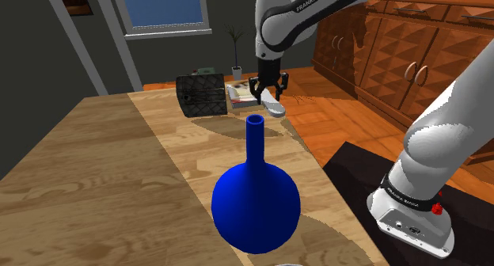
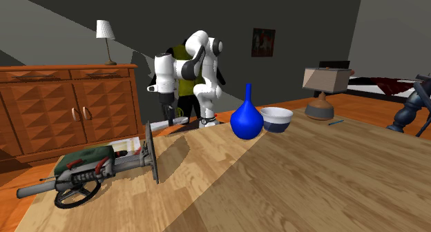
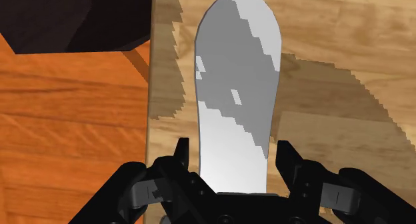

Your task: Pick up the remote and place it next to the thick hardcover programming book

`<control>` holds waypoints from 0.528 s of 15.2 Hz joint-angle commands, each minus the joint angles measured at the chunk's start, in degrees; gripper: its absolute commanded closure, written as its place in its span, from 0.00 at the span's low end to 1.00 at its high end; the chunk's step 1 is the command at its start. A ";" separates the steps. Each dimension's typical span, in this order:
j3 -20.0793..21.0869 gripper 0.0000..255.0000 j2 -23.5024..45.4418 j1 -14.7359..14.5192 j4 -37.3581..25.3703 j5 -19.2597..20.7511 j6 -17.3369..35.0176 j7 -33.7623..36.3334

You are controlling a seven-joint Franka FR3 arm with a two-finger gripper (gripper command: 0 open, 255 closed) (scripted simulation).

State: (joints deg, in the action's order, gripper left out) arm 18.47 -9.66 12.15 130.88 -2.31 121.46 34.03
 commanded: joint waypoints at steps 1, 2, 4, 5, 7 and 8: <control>0.02 1.00 0.57 0.06 0.96 0.18 1.54 0.00; 0.07 1.00 0.94 0.07 1.40 0.29 2.34 0.10; 0.18 1.00 1.72 0.09 2.25 0.53 3.94 0.32; 0.23 1.00 2.13 0.10 2.66 0.67 4.74 0.43; 0.34 1.00 3.00 0.12 3.44 0.97 6.34 0.69; 0.38 1.00 3.45 0.14 3.81 1.13 7.14 0.83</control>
State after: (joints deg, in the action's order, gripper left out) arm 18.81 -6.58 12.27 134.35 -1.32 127.86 34.74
